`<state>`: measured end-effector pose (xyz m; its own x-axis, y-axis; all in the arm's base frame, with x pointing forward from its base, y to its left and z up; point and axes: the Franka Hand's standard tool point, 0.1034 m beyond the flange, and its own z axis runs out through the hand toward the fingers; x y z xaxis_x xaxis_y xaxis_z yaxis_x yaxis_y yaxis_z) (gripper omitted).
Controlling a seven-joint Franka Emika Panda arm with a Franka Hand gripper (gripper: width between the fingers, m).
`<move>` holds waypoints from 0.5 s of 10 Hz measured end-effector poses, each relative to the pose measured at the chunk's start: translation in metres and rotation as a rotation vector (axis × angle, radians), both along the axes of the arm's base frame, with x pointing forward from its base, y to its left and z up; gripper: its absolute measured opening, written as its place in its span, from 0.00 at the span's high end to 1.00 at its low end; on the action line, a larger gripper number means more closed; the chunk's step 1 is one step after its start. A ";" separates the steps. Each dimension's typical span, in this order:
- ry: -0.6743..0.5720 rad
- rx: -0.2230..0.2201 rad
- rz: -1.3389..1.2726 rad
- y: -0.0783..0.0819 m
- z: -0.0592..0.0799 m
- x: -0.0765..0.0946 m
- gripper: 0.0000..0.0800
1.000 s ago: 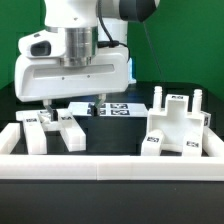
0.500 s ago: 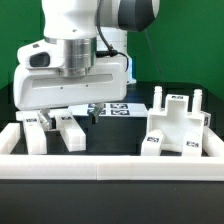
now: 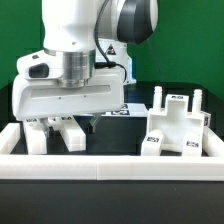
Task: Assemble chair
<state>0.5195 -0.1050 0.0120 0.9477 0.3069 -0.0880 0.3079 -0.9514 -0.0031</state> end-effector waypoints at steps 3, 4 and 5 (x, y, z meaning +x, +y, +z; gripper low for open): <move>0.001 0.000 -0.001 -0.001 0.000 0.000 0.52; 0.001 0.000 -0.001 -0.001 0.000 0.000 0.64; 0.001 0.000 -0.001 -0.001 0.000 0.000 0.64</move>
Offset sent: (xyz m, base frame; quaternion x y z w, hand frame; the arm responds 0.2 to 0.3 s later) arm 0.0000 0.0000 0.0000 0.0000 0.0000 0.0000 1.0000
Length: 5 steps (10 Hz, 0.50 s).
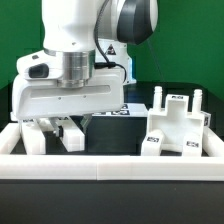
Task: Assemble chair
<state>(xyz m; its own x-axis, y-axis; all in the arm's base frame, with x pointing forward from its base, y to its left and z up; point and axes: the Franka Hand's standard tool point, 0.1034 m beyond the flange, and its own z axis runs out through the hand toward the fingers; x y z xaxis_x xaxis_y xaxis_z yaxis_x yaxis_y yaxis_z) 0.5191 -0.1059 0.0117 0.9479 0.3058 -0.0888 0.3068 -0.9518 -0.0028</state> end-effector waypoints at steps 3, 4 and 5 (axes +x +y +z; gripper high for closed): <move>0.000 0.000 0.000 0.000 0.000 0.000 0.64; -0.002 -0.003 -0.044 0.002 0.001 0.000 0.64; -0.008 -0.010 -0.158 0.010 0.006 0.001 0.64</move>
Offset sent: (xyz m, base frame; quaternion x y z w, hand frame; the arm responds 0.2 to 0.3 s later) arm 0.0000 0.0000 0.0000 0.0000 0.0000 0.0000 1.0000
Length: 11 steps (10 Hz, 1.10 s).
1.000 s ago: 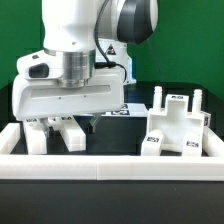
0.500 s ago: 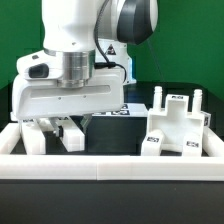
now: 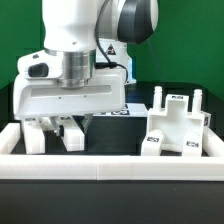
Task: Assemble chair
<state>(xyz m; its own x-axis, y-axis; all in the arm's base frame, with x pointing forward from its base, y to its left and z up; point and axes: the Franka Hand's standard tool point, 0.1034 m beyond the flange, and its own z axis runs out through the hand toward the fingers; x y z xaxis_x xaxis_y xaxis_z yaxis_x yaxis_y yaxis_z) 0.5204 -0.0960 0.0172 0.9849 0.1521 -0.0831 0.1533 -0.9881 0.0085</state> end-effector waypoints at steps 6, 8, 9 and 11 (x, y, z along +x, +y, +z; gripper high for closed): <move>0.019 0.052 -0.171 0.028 0.063 0.012 0.64; 0.003 0.056 -0.209 0.028 0.074 0.016 0.64; 0.010 0.050 -0.277 0.029 0.071 0.015 0.64; 0.012 0.041 -0.379 0.029 0.072 0.015 0.64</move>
Offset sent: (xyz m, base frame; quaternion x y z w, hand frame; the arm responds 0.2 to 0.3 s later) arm 0.0039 0.0014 0.0376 0.0002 -0.0366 0.0483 0.9982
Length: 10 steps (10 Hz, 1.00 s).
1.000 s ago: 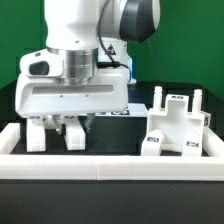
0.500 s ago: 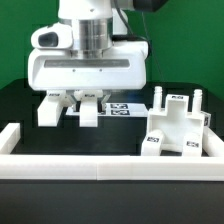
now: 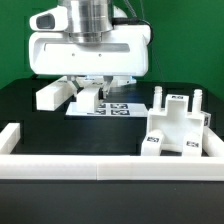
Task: Assemble chair
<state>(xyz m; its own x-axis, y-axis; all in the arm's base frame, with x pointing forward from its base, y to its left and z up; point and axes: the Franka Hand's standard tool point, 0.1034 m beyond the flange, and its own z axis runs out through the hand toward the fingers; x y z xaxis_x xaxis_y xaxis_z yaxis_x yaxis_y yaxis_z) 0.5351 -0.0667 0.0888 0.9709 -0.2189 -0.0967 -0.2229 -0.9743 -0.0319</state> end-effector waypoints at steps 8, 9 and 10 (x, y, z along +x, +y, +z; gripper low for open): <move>-0.003 0.023 -0.043 0.068 0.044 0.027 0.64; -0.003 0.023 -0.041 0.069 0.044 0.027 0.64; -0.003 0.023 -0.039 0.070 0.044 0.027 0.64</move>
Offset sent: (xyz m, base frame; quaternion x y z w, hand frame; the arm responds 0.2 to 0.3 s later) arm 0.0143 0.0400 0.0396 0.0100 -0.0153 0.0234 0.9996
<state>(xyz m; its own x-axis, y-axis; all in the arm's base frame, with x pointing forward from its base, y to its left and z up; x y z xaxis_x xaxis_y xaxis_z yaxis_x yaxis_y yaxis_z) 0.5620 0.0031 0.1333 0.9619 -0.2546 -0.0995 -0.2608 -0.9638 -0.0547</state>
